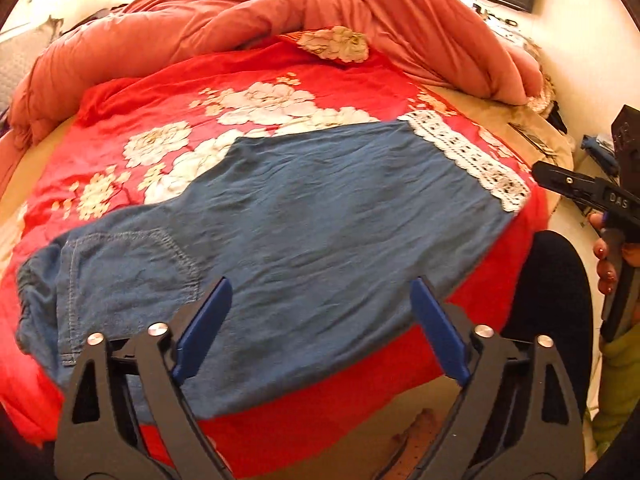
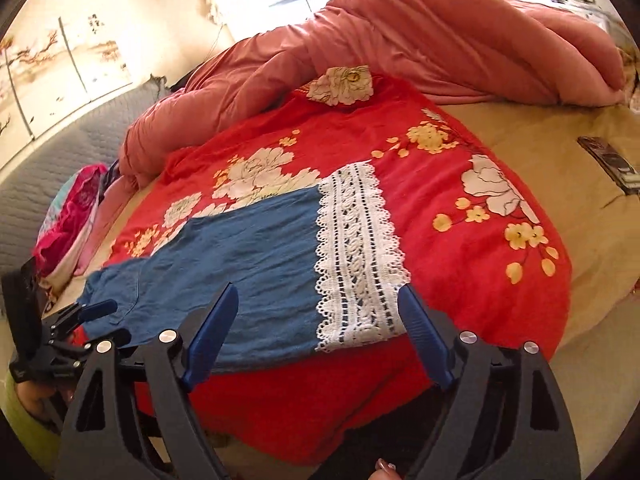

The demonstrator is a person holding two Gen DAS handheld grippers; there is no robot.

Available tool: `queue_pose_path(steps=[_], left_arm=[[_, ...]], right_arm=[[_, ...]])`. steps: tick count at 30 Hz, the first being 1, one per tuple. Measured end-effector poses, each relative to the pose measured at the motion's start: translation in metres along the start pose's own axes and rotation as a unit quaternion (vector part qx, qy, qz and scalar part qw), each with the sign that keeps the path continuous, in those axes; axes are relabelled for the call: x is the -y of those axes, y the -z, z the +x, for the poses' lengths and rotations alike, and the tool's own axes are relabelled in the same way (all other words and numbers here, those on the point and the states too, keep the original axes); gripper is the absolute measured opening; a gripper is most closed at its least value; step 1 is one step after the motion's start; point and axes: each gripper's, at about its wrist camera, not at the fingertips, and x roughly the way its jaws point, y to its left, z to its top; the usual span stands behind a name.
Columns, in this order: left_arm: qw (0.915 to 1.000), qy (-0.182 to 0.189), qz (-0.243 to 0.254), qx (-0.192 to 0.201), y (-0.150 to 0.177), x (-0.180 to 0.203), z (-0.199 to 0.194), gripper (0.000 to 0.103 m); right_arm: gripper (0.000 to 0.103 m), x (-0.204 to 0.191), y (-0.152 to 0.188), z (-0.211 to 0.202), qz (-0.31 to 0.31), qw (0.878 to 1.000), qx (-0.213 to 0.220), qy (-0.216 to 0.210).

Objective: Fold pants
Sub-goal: 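Lay the lace leg flat and open both grippers, then grasp the lace-trimmed leg hem with the left gripper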

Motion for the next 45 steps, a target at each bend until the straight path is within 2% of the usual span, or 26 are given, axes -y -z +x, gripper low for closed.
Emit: queue_pose_path(steps=[2,5,12,16,20,23,28,34,36,37,38,39,42,44,45], left_arm=[[0.9999,0.005,0.010,0.004,-0.005,0.008,-0.002,0.092],[0.9998,0.010,0.017,0.008,-0.013,0.017,-0.002,0.093],[0.9993,0.016,0.034,0.008,-0.045,0.030,0.012,0.093],[0.9976,0.011,0.068,0.008,-0.072,0.044,0.024,0.093],[0.9967,0.012,0.080,-0.015,-0.098,0.051,0.048,0.093],[0.9959,0.033,0.079,-0.030,-0.114,0.054,0.068,0.093],[0.9921,0.019,0.112,-0.053,-0.139,0.067,0.103,0.093],[0.9878,0.060,0.128,-0.065,-0.169,0.075,0.143,0.093],[0.9865,0.075,0.125,-0.074,-0.179,0.077,0.159,0.093],[0.9856,0.081,0.125,-0.080,-0.182,0.077,0.165,0.089],[0.9853,0.086,0.124,-0.081,-0.185,0.078,0.170,0.087],[0.9838,0.099,0.123,-0.086,-0.189,0.078,0.177,0.083],[0.9782,0.136,0.117,-0.104,-0.197,0.079,0.198,0.075],[0.9738,0.164,0.104,-0.119,-0.200,0.078,0.210,0.070],[0.9704,0.184,0.097,-0.123,-0.202,0.077,0.216,0.065]], right_arm=[[0.086,0.003,0.000,-0.003,0.004,1.000,0.005,0.006],[0.089,0.008,0.000,-0.005,0.010,1.000,0.012,0.008],[0.089,0.016,0.005,0.000,0.016,1.000,0.013,0.008],[0.089,0.018,0.006,0.005,0.023,1.000,0.013,0.003],[0.089,0.022,0.006,0.011,0.034,0.999,0.011,-0.004],[0.089,0.024,0.005,0.015,0.041,0.999,0.013,-0.007],[0.089,0.030,0.004,0.024,0.060,0.998,0.013,-0.009],[0.088,0.036,0.003,0.035,0.080,0.997,-0.001,-0.016],[0.084,0.036,0.005,0.038,0.082,0.996,-0.008,-0.021],[0.082,0.037,0.005,0.040,0.083,0.996,-0.012,-0.022],[0.076,0.037,0.005,0.041,0.084,0.996,-0.014,-0.028],[0.074,0.038,0.006,0.043,0.085,0.996,-0.018,-0.035],[0.062,0.041,0.007,0.045,0.094,0.995,-0.022,-0.038],[0.037,0.046,0.007,0.045,0.109,0.992,-0.016,-0.058],[0.037,0.048,0.008,0.047,0.116,0.991,-0.017,-0.069]])
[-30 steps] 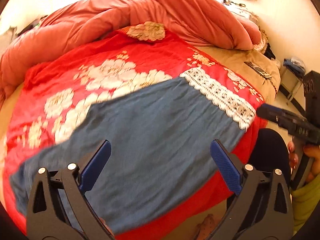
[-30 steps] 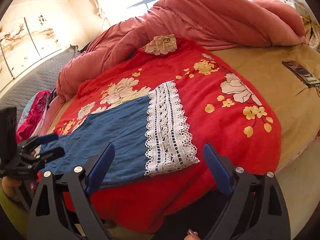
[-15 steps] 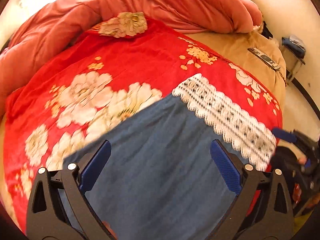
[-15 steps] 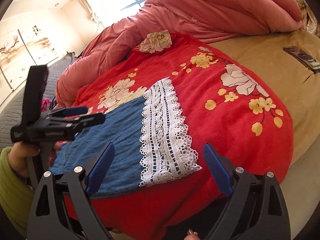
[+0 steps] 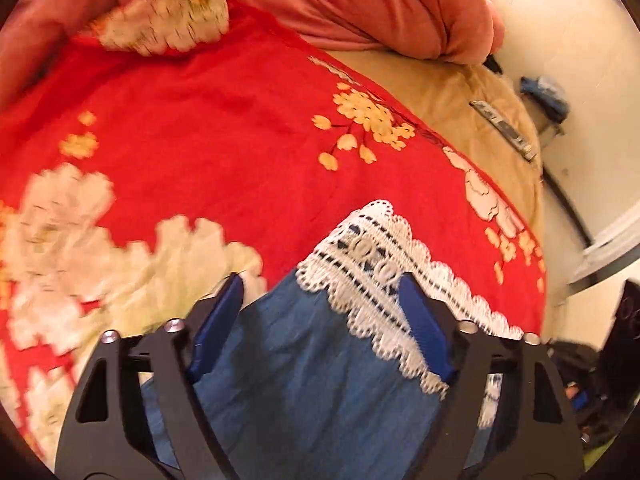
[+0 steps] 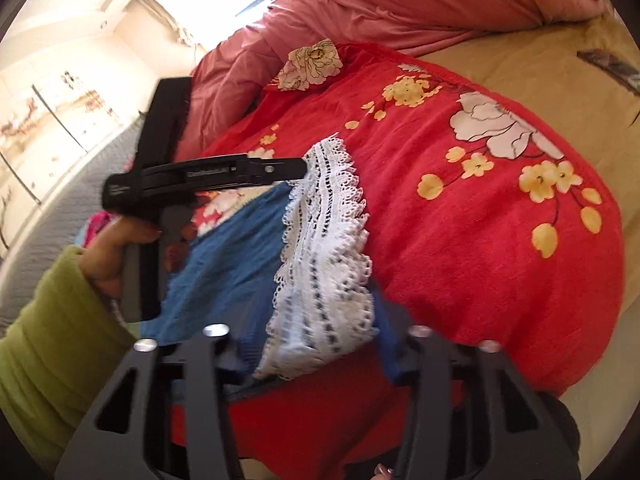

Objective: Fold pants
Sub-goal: 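Grasp the lace-trimmed leg hem with the left gripper, then lift the lace leg with the left gripper and fold it over the denim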

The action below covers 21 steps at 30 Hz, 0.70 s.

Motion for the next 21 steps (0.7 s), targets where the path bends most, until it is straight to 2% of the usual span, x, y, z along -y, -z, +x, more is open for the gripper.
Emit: queue_pose_path(steps=[4,8,11,14,16,17,19,21], left_arm=[[0.9983,0.058,0.003,-0.010,-0.004,-0.005,0.012,0.063],[0.9969,0.073,0.021,-0.019,-0.006,0.001,0.025,0.063],[0.9948,0.100,0.001,-0.015,-0.005,-0.003,0.031,0.062],[0.9934,0.112,-0.022,-0.007,-0.004,-0.011,0.027,0.046],[0.9932,0.112,-0.030,-0.006,-0.003,-0.014,0.024,0.025],[0.9932,0.113,-0.028,-0.006,-0.003,-0.013,0.023,0.022],[0.9946,0.103,-0.010,-0.001,-0.001,-0.007,0.018,0.016],[0.9947,0.102,-0.001,0.015,0.000,-0.004,0.010,0.015]], right_arm=[[0.039,0.004,-0.004,0.008,0.014,1.000,-0.016,-0.003],[0.039,0.001,-0.008,0.017,0.011,0.999,-0.031,-0.015],[0.039,0.000,-0.011,0.024,0.014,0.999,-0.036,-0.032],[0.038,-0.003,-0.013,0.027,0.013,0.998,-0.035,-0.053],[0.031,-0.005,-0.014,0.028,0.009,0.998,-0.034,-0.052],[0.027,-0.006,-0.014,0.028,0.008,0.998,-0.032,-0.055],[0.026,-0.008,-0.015,0.028,0.003,0.998,-0.026,-0.059],[0.025,-0.013,-0.014,0.024,-0.008,0.998,-0.013,-0.060]])
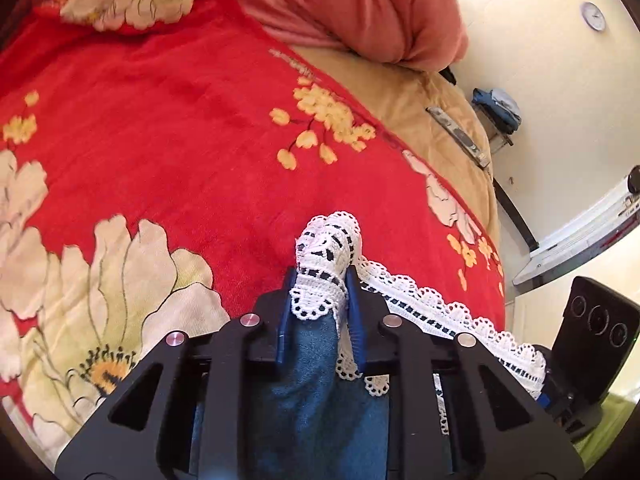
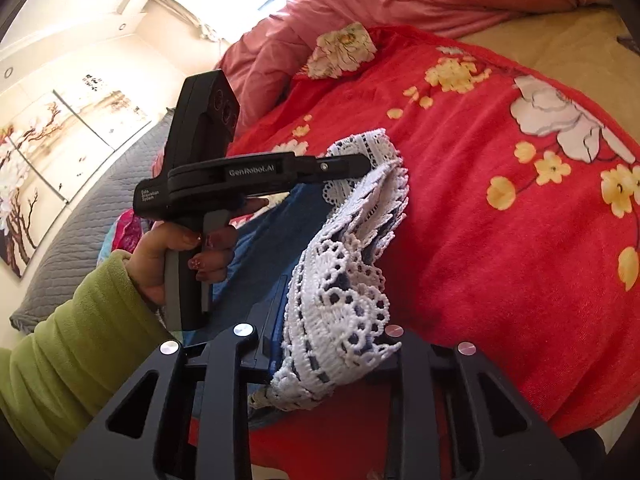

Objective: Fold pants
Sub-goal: 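Lift the lace leg with the left gripper and fold it over the denim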

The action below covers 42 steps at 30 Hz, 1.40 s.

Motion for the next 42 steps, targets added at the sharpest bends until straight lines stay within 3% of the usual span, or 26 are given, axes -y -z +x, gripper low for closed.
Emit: queue_pose_path(steps=[6,11,16,22,26,29,31,34,36,37,38,40,42], left_arm=[[0.9977,0.030,-0.007,0.060,0.011,-0.003,-0.055,0.015],[0.9936,0.032,-0.018,0.107,0.034,-0.013,-0.113,0.016],[0.9909,0.024,-0.047,0.124,0.061,-0.032,-0.139,0.018],[0.9871,-0.021,-0.096,0.126,0.093,-0.057,-0.147,0.019],[0.9809,-0.033,-0.125,0.145,0.111,-0.066,-0.168,0.020],[0.9655,-0.015,-0.145,0.216,0.139,-0.072,-0.199,0.031],[0.9573,-0.017,-0.164,0.237,0.156,-0.078,-0.208,0.038],[0.9407,0.027,-0.221,0.256,0.182,-0.094,-0.212,0.053],[0.9342,0.036,-0.243,0.259,0.191,-0.102,-0.210,0.055],[0.9318,0.034,-0.256,0.255,0.193,-0.106,-0.208,0.056],[0.9325,0.033,-0.258,0.251,0.194,-0.108,-0.207,0.056],[0.9358,0.014,-0.259,0.239,0.194,-0.110,-0.206,0.057],[0.9383,0.011,-0.263,0.224,0.195,-0.112,-0.205,0.057]], right_arm=[[0.023,-0.039,0.004,-0.012,-0.072,0.997,0.038,0.004],[0.023,-0.093,0.006,-0.013,-0.137,0.989,0.047,-0.020],[0.023,-0.139,0.012,0.013,-0.193,0.980,0.023,-0.039],[0.023,-0.160,0.033,0.063,-0.230,0.972,-0.035,-0.021],[0.023,-0.171,0.046,0.082,-0.258,0.964,-0.059,-0.007],[0.027,-0.186,0.059,0.089,-0.287,0.955,-0.070,-0.010],[0.027,-0.197,0.070,0.095,-0.318,0.945,-0.080,-0.011],[0.037,-0.211,0.084,0.109,-0.354,0.930,-0.097,-0.015],[0.043,-0.219,0.097,0.116,-0.369,0.922,-0.118,-0.029],[0.052,-0.223,0.104,0.116,-0.377,0.917,-0.125,-0.034],[0.064,-0.226,0.110,0.118,-0.387,0.912,-0.133,-0.038],[0.069,-0.231,0.116,0.115,-0.394,0.908,-0.139,-0.045],[0.069,-0.231,0.113,0.107,-0.383,0.911,-0.139,-0.061]])
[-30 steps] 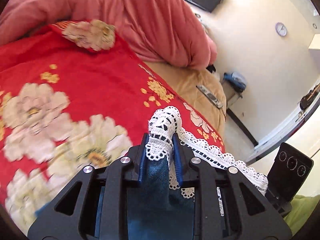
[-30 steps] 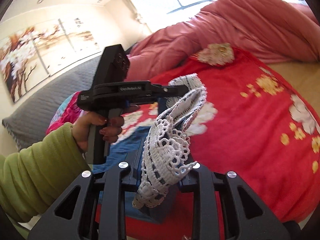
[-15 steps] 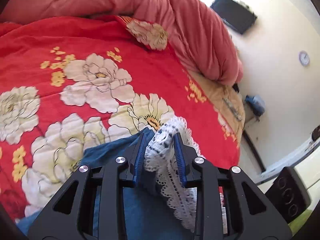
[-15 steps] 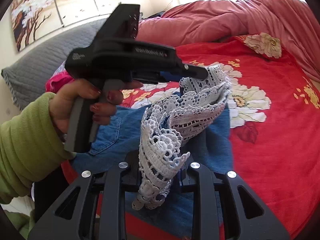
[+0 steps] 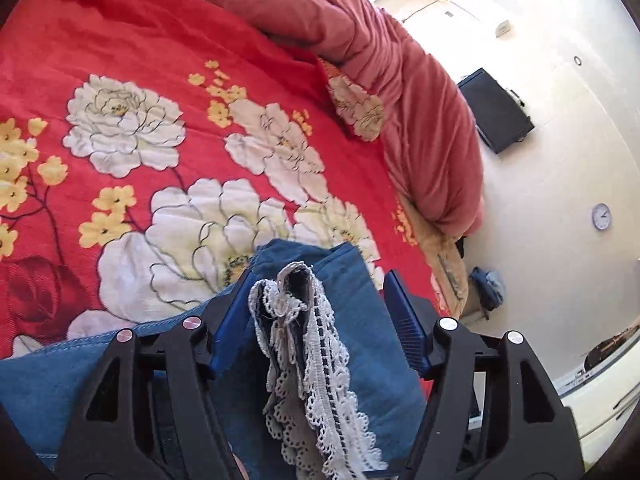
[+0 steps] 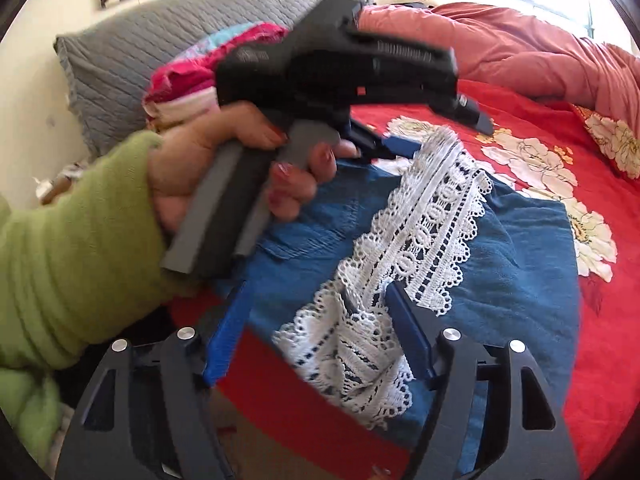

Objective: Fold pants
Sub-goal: 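Lift the lace leg with the left gripper and fold it over the denim, then lower the lace leg onto the pants and open the left gripper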

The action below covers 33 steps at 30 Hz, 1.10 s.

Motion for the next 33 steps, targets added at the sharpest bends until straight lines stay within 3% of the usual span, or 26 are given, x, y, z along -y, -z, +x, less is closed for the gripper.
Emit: queue_pose_path(steps=[4,7,10,13,14,15,16,18,20,22,25,27,30,33], left_arm=[[0.9998,-0.006,-0.011,-0.013,0.002,-0.012,0.003,0.057],[0.9995,-0.012,-0.021,-0.020,0.003,-0.016,0.010,0.057],[0.9992,-0.026,-0.025,-0.019,0.003,-0.016,0.012,0.057],[0.9987,-0.047,-0.009,-0.018,0.006,-0.010,0.015,0.056],[0.9985,-0.052,-0.007,-0.017,0.006,-0.010,0.017,0.053],[0.9982,-0.056,-0.007,-0.019,0.006,-0.010,0.019,0.041],[0.9979,-0.061,-0.008,-0.022,0.006,-0.011,0.021,0.022],[0.9972,-0.070,-0.004,-0.027,0.007,-0.011,0.023,0.014],[0.9972,-0.070,0.005,-0.026,0.007,-0.007,0.021,0.012],[0.9975,-0.066,0.017,-0.019,0.005,0.000,0.016,0.011],[0.9957,-0.075,0.054,0.000,0.001,0.014,0.007,0.012],[0.9928,-0.096,0.071,0.005,-0.002,0.017,0.009,0.012],[0.9875,-0.137,0.077,-0.008,-0.001,0.009,0.022,0.013],[0.9865,-0.151,0.057,-0.025,0.001,-0.004,0.030,0.019]], right_arm=[[0.075,0.025,-0.005,-0.032,0.051,0.997,0.042,-0.032],[0.077,0.066,-0.018,-0.048,0.083,0.994,0.064,0.030],[0.077,0.120,-0.032,-0.039,0.132,0.987,0.027,0.094],[0.075,0.172,-0.045,-0.022,0.180,0.979,-0.004,0.098],[0.075,0.180,-0.048,-0.018,0.188,0.978,-0.005,0.095],[0.074,0.194,-0.053,-0.008,0.198,0.976,-0.013,0.087],[0.073,0.206,-0.055,-0.001,0.210,0.974,-0.021,0.086],[0.067,0.220,-0.058,0.017,0.225,0.971,-0.046,0.070],[0.037,0.224,-0.051,0.031,0.235,0.969,-0.065,0.045],[0.015,0.222,-0.047,0.035,0.235,0.970,-0.057,0.009],[0.012,0.216,-0.047,0.013,0.230,0.973,-0.008,0.009],[0.012,0.209,-0.053,0.005,0.213,0.977,0.000,0.032],[0.012,0.205,-0.059,0.022,0.181,0.981,-0.022,0.072],[0.018,0.210,-0.053,0.045,0.180,0.978,-0.054,0.091]])
